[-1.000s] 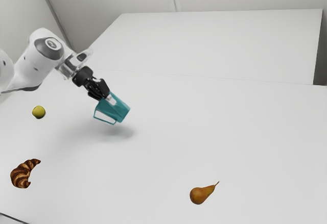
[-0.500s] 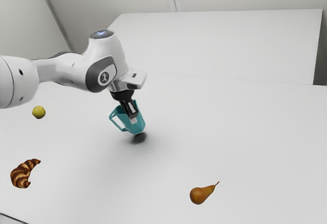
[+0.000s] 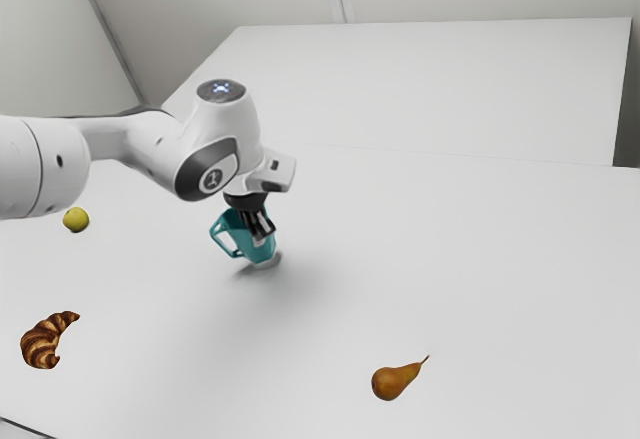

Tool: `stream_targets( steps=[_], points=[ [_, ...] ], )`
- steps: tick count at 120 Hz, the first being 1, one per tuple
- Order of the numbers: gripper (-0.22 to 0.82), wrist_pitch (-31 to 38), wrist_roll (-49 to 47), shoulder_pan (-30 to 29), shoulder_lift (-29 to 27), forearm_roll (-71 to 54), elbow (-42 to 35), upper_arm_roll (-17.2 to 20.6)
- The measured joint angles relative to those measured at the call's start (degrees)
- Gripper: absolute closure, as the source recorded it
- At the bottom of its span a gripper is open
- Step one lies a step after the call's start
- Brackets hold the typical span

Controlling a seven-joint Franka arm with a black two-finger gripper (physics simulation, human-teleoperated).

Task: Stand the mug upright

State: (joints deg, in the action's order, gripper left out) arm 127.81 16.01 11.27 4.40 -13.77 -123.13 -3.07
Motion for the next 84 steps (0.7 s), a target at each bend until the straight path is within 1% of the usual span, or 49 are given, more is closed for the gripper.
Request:
stream_targets(
  steps=[68,76,84],
  points=[
    [0.78,0.91,-7.82,-0.13,3.48,-0.30,0.53,0.04],
    [0.74,0.93,-8.26,-0.14,3.76,-0.10,0.74,0.05],
    [0.64,0.93,-8.55,-0.12,3.86,0.35,0.82,0.03]
  ],
)
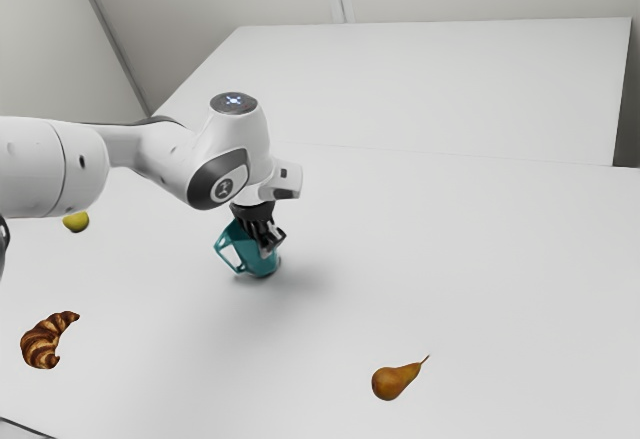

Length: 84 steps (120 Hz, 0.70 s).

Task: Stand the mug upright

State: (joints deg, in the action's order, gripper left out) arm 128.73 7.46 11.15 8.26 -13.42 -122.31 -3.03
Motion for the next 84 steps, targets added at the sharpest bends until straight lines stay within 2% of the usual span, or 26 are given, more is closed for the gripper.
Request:
stream_targets(
  steps=[13,27,72,84],
  points=[
    [0.47,0.01,-0.42,0.01,-0.02,0.50,0.03,-0.01],
    [0.35,-0.11,-0.82,0.01,-0.96,0.74,0.03,0.00],
    [0.21,-2.39,-2.04,0.42,-6.41,1.08,0.01,1.08],
    [0.13,-4.57,-2.15,0.35,-6.50,5.03,3.79,1.34]
  ],
)
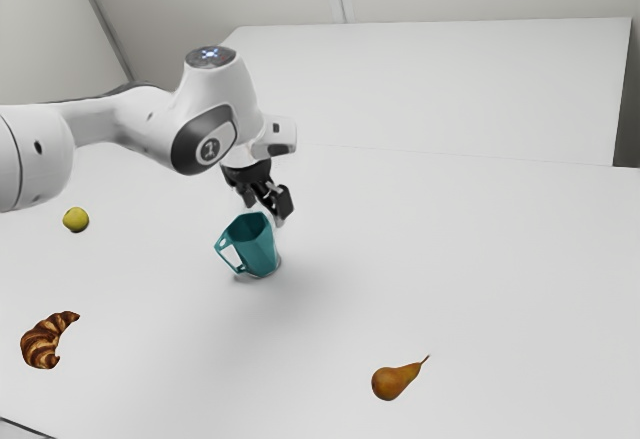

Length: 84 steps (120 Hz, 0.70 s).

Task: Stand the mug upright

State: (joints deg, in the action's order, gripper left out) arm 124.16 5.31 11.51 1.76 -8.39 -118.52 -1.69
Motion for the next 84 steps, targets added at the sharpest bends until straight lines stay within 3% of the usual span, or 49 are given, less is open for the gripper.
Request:
stream_targets(
  steps=[28,53,84],
  points=[
    [0.04,-9.22,0.61,-1.19,-0.14,9.45,13.72,1.59],
    [0.02,-18.75,1.85,-0.31,2.16,10.15,26.16,0.09],
    [0.00,-26.05,4.69,-5.18,2.29,9.23,30.57,0.18]
  ],
)
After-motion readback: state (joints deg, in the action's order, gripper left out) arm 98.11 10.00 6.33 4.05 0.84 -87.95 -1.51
